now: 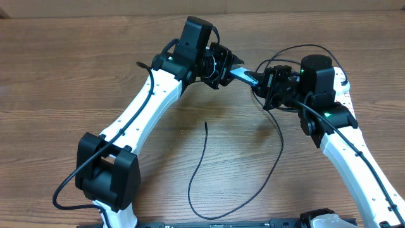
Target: Plug charger to phone and switch on socket
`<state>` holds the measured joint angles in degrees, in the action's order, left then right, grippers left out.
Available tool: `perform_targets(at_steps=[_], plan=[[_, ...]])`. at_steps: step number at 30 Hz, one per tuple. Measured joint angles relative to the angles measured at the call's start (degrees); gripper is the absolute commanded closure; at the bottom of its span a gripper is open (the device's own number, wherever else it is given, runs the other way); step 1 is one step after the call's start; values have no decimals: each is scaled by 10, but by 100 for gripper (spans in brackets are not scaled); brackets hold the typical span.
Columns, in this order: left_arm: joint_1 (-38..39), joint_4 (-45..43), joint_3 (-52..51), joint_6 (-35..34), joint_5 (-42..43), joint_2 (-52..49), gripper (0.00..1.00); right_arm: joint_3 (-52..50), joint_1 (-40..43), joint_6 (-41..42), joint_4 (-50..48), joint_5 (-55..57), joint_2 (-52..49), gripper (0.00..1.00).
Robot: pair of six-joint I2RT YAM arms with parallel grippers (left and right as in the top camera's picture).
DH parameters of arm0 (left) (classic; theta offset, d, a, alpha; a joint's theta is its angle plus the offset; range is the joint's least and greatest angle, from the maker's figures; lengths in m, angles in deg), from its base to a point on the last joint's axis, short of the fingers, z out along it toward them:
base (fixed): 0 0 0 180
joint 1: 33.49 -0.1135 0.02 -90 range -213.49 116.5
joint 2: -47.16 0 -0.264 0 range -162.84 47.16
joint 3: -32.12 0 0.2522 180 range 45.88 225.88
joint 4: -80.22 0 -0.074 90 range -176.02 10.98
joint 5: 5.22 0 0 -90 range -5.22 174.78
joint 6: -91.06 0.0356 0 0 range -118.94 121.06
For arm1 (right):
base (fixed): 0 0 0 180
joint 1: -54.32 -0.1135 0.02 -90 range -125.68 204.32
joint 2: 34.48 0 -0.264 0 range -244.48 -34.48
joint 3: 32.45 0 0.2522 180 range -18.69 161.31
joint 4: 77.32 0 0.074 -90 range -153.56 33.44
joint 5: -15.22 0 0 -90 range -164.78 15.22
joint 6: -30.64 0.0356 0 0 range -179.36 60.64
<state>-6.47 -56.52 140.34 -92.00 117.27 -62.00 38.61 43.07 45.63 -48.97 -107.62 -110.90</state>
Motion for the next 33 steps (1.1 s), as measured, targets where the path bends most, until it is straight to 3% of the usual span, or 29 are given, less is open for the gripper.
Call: perform_targets(at_steps=[3, 13, 25, 30, 33], plan=[[0, 0, 0, 0, 0, 0, 79, 0, 0, 0, 0, 0, 0, 96], [0, -2, 0, -11, 0, 0, 95, 0, 0, 22, -3, 2, 0, 96], [0, -2, 0, -16, 0, 0, 96, 0, 0, 34, -3, 3, 0, 95], [0, 0, 0, -15, 0, 0, 96, 0, 0, 23, -4, 2, 0, 81], [0, 3, 0, -6, 2, 0, 96, 0, 0, 8, -4, -4, 0, 66]])
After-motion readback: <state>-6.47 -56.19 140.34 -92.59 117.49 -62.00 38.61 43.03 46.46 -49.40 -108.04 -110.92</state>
